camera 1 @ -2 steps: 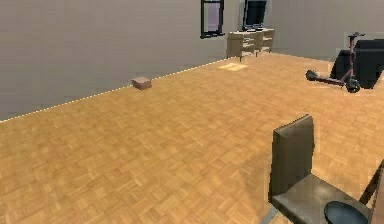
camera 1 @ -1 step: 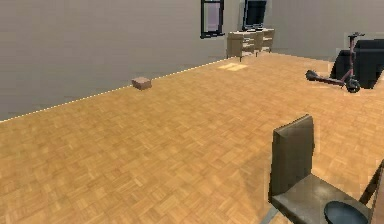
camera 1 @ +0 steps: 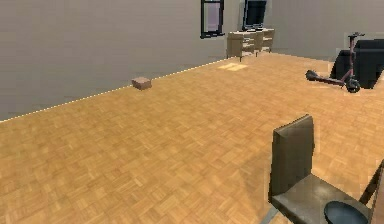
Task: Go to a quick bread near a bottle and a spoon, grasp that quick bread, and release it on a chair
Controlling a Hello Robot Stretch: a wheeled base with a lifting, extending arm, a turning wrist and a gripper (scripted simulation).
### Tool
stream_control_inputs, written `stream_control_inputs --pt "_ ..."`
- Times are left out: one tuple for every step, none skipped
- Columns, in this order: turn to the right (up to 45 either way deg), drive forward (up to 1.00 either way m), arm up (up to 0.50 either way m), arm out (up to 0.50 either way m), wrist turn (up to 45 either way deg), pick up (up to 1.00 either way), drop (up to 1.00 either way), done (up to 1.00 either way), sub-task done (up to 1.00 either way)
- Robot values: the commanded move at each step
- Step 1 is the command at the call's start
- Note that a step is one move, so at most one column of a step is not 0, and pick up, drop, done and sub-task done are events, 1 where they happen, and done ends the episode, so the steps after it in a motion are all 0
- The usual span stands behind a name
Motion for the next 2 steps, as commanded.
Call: stream_control_inputs --pt "0.0 0.00 0.10 0.00 0.0 0.00 0.00 0.00 0.00" --pt "0.0 0.00 0.00 -0.08 0.0 0.00 0.00 0.00 0.00"
